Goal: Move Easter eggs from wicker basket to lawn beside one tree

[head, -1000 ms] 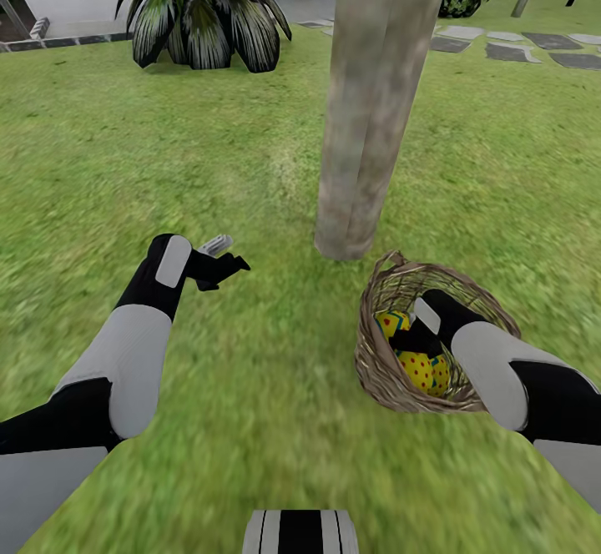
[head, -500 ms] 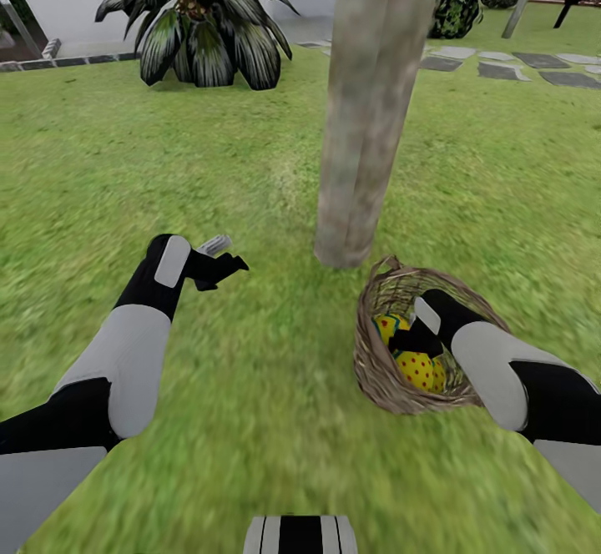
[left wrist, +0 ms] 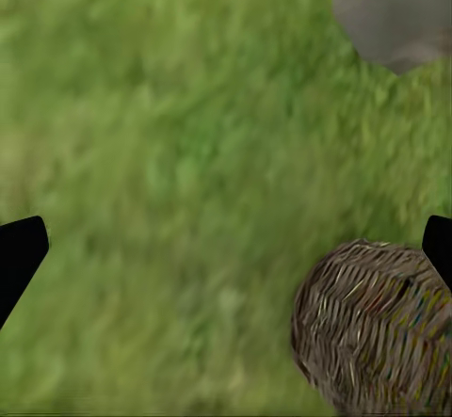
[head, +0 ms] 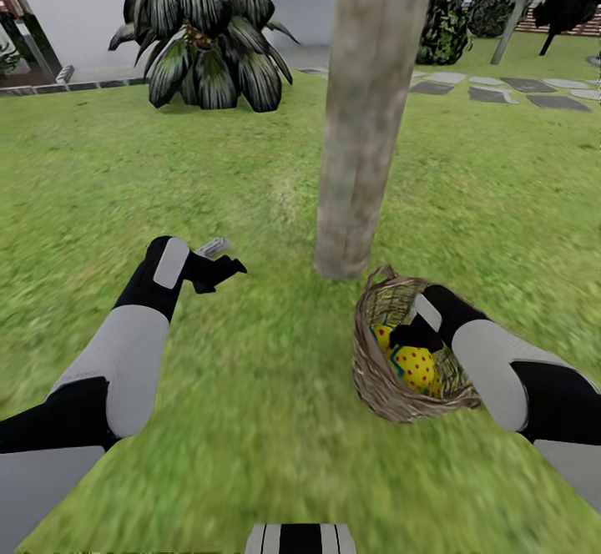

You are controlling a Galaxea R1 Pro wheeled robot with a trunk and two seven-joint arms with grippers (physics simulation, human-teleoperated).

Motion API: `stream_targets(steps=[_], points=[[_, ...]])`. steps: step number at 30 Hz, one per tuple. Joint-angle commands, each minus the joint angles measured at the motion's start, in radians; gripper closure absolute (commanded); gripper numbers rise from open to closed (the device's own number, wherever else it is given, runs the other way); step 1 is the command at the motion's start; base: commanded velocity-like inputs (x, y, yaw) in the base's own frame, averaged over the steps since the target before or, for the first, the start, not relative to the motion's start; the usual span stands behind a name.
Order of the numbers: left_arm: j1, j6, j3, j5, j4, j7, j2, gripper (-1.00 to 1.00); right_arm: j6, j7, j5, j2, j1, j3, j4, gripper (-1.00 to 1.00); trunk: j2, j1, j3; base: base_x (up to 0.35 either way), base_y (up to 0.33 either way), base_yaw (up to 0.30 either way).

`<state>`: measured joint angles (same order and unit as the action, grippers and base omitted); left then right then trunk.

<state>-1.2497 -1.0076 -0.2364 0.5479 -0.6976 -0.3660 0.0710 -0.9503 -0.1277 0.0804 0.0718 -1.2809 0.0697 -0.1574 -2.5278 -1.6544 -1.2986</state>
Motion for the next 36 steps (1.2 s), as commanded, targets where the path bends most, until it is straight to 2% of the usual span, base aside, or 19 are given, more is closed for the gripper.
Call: stream_targets(steps=[1,12,16,19,21,24,26,27,29,31,33,35,36], points=[[-0.001,-0.003,-0.004,0.01,-0.001,-0.009,-0.001,-1.0,-0.01,-0.01,0.009,0.0,0.0,0.009,-0.033,1.0,0.0,0.001,0.003,-0.275,0.0,0.0],[-0.001,-0.003,-0.004,0.012,0.01,-0.013,-0.007,-1.0,-0.031,-0.01,0.009,0.0,0.002,0.01,-0.152,1.0,0.003,0.006,0.046,-0.099,0.0,0.0],[-0.001,-0.002,-0.004,0.011,0.01,-0.013,-0.007,-1.0,-0.031,-0.009,0.01,0.0,0.003,0.01,-0.272,1.0,0.004,0.008,0.061,-0.003,0.0,0.0],[-0.001,-0.002,-0.004,0.01,0.01,-0.013,-0.007,-1.0,-0.046,-0.009,0.01,0.0,0.02,0.011,-0.478,1.0,0.004,0.009,0.073,0.0,0.0,0.0],[-0.001,-0.002,-0.004,0.008,0.01,-0.013,-0.007,-1.0,-0.082,-0.01,0.013,-0.003,0.076,0.012,-0.679,1.0,0.005,0.01,0.08,0.0,0.0,0.0],[-0.001,-0.002,-0.004,0.006,0.01,-0.012,-0.007,-1.0,-0.093,-0.012,0.012,-0.03,0.171,0.012,-0.968,1.0,0.005,0.01,0.084,0.0,0.0,0.0],[-0.001,-0.002,-0.004,0.006,0.01,-0.01,-0.007,-1.0,-0.094,-0.013,0.009,-0.059,0.241,0.005,-1.141,1.0,0.005,0.01,0.084,0.0,0.0,0.0],[-0.001,-0.003,-0.004,0.005,0.01,-0.007,-0.006,-1.0,-0.094,-0.014,0.008,-0.071,0.266,-0.021,-1.191,1.0,0.005,0.01,0.084,0.0,0.0,0.0],[-0.001,-0.003,-0.004,0.005,0.01,-0.005,-0.011,-1.0,-0.094,-0.015,0.007,-0.085,0.293,-0.108,-1.242,1.0,0.005,0.01,0.084,0.0,0.0,0.0],[-0.001,-0.005,-0.004,0.007,0.01,-0.002,-0.034,-1.0,-0.089,-0.014,0.007,-0.098,0.316,-0.216,-1.257,1.0,0.005,0.01,0.084,0.0,0.157,0.0],[-0.001,-0.006,-0.004,0.007,0.01,-0.001,-0.057,-1.0,-0.084,-0.013,0.007,-0.122,0.322,-0.302,-1.257,1.0,0.005,0.01,0.084,0.0,0.267,0.0],[-0.001,-0.008,-0.004,0.011,0.006,0.004,-0.102,-1.0,-0.082,-0.027,0.007,-0.17,0.323,-0.341,-1.252,1.0,0.005,0.01,0.084,0.0,0.297,0.0],[-0.001,-0.009,-0.005,0.013,0.003,0.005,-0.116,-1.0,-0.081,-0.043,0.008,-0.192,0.324,-0.351,-1.251,1.0,0.005,0.01,0.084,0.0,0.305,0.0]])
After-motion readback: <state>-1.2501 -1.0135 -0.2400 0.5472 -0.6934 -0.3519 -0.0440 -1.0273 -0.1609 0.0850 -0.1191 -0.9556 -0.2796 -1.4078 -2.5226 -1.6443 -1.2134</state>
